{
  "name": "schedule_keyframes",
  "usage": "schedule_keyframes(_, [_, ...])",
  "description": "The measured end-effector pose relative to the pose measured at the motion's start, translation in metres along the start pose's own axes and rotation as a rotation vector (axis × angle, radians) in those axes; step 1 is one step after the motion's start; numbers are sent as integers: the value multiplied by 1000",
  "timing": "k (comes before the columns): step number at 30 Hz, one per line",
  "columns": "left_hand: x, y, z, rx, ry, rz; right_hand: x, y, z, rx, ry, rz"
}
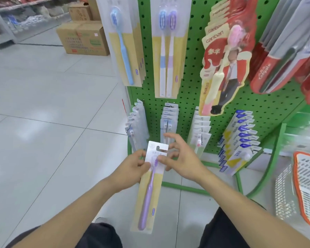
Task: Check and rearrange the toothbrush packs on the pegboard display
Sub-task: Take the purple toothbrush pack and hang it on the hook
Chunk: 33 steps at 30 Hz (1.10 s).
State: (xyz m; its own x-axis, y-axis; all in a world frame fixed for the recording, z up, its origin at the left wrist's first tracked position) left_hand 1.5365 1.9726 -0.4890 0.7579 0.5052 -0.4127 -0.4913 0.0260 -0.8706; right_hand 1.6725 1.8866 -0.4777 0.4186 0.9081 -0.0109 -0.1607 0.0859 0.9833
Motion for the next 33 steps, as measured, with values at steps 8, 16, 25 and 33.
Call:
schedule_keyframes(8, [12, -22, -7, 125, 65, -25, -1, 9, 5, -218, 127, 47])
schedule_keyframes(16, [32, -40, -41, 59, 125, -13, -19, -7, 39, -231, -27, -36])
schedule_keyframes(25, [38, -44, -36, -86, 78, 11, -6, 3, 46, -170, 8, -19])
schedule_keyframes(33, [26, -35, -18, -5, 157, -15, 4, 6, 21, -6, 233, -36])
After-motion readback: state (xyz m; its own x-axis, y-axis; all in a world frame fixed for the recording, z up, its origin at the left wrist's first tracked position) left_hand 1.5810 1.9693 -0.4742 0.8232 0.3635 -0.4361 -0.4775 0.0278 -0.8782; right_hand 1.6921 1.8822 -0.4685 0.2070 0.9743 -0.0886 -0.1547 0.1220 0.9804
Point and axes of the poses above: each hand's wrist, its own x-axis towards the middle knuckle, its own z-axis out of the back of the hand, y = z × x, the point moved 8 cm from there along x, towards the middle knuckle, and after that the axes turned 4 degrees about z, right-handed, at the moved point
